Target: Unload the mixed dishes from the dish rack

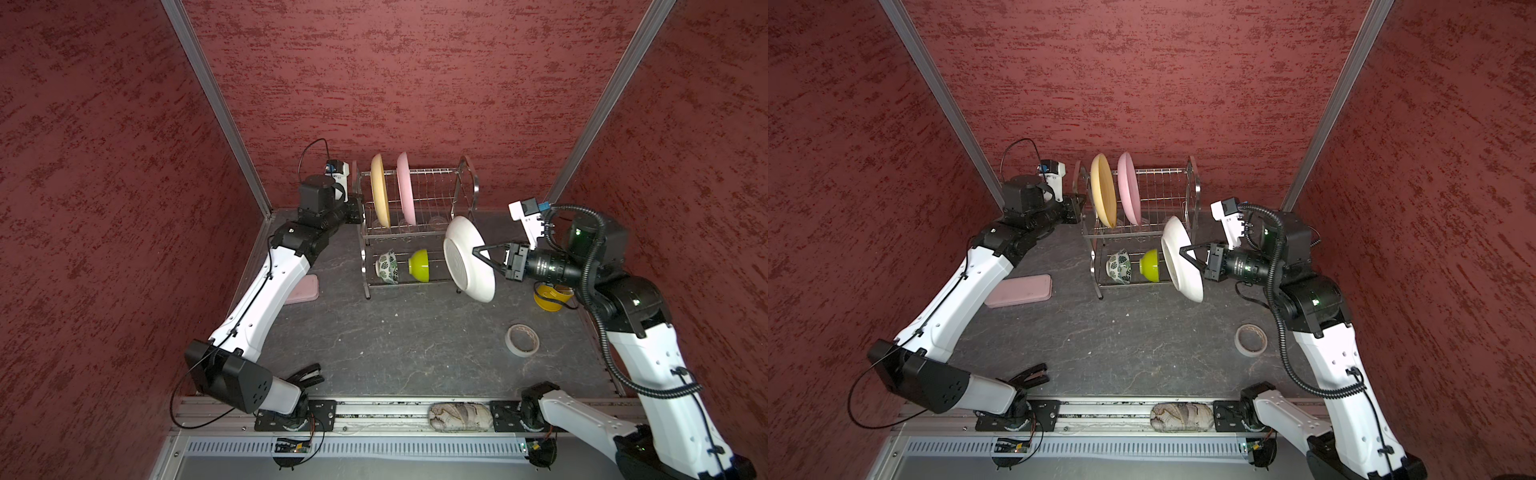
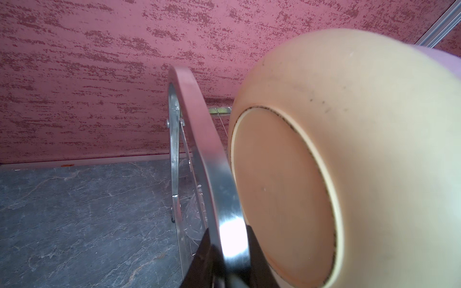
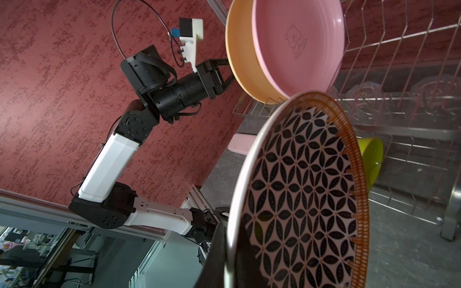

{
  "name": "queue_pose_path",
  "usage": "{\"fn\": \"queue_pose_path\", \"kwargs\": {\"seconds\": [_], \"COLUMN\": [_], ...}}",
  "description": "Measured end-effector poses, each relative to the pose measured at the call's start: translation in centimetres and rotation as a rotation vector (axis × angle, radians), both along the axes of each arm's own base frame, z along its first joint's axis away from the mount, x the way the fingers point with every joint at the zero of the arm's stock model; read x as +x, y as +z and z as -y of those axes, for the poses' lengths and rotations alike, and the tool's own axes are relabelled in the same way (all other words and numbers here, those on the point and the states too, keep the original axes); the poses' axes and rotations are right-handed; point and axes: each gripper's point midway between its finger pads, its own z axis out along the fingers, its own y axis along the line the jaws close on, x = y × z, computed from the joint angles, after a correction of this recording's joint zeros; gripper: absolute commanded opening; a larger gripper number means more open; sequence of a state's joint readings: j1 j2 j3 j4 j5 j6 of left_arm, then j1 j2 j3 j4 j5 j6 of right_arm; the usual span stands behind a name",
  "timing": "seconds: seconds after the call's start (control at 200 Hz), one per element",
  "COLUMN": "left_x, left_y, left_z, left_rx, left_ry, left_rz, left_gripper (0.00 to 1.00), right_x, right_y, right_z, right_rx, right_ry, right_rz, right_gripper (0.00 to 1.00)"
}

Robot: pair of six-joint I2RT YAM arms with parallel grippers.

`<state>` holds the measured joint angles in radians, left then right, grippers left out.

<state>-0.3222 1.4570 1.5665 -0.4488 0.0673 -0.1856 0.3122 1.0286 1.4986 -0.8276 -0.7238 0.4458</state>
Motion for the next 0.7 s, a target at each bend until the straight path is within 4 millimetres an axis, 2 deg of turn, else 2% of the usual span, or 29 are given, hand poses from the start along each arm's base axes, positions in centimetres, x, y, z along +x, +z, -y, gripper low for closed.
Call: {"fn": "queue_pose_path", "kwargs": {"seconds": [0.351,0.576,0.701], "left_x": [0.0,0.5,0.6], "left_y": [0.0,0.0,0.0], "left_z": [0.1,0.4,0.6], "left_rx": [0.003,0.007,0.009], "left_ry": [0.002,0.000,0.000], "left_rz": [-0.003,-0.008,-0.007], "left_gripper": [0.09,0.09,0.09], "right_x": [0.5,1.1,1.4], "right_y": [-4.9,-10.1,-12.4], "right_z": [0.3,0.7,1.1], "right_rx": [-0.069,-0.143,-0.196], "right_ry": [-0.027,-0.060,-0.091], "right_rz": [-0.125,-0.245,-0.286], "right_gripper": [0.00,0.00,0.00]}}
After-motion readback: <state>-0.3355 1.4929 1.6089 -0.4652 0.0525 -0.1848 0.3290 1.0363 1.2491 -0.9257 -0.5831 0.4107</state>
